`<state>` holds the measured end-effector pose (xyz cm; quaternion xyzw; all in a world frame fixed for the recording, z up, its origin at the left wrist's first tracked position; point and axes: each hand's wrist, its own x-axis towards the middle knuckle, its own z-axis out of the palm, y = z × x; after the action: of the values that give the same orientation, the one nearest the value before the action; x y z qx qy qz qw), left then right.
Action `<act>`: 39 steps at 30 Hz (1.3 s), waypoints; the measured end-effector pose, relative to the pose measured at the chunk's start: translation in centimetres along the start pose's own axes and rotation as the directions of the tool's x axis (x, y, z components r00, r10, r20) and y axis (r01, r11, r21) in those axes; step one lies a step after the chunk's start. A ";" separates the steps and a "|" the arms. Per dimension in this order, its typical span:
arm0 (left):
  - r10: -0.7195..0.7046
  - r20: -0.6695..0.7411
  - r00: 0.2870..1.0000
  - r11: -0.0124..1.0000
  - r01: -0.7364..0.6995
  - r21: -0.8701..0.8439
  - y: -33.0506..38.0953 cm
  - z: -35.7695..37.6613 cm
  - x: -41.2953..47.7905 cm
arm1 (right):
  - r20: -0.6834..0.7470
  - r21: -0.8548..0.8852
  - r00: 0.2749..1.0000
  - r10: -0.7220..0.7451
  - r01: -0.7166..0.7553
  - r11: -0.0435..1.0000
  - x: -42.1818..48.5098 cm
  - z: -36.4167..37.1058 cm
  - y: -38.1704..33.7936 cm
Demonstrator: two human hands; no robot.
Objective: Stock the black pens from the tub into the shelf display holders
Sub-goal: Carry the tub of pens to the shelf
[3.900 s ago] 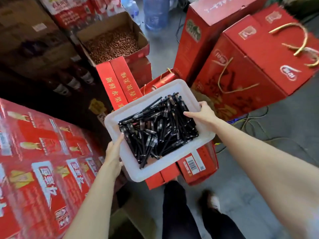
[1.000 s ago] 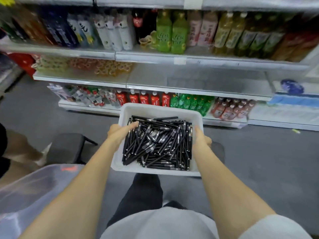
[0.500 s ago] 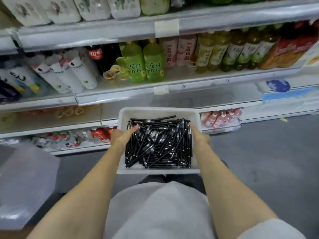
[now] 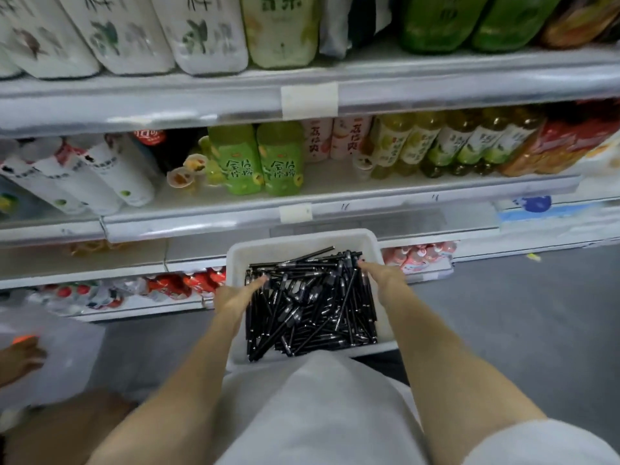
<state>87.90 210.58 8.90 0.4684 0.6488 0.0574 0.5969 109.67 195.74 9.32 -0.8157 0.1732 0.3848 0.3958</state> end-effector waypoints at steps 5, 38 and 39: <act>-0.037 -0.113 0.993 0.997 0.029 -0.069 -0.2 3.6 1.4 | 0.148 -0.270 0.989 -0.024 0.064 0.961 4.5 -0.6 -1.9; -0.095 -0.685 0.722 0.995 0.066 -0.068 -21.5 14.8 12.4 | 0.380 -0.468 0.794 -0.475 0.608 0.641 27.7 11.3 10.3; -0.071 -0.707 0.703 0.997 0.044 -0.055 -22.4 15.2 13.7 | 0.408 -0.438 0.760 -0.506 0.650 0.621 29.2 12.3 11.0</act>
<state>90.45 200.02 -19.41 0.3798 0.8414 0.2252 0.3116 116.01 199.07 -23.41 -0.8510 -0.2703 0.3660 0.2621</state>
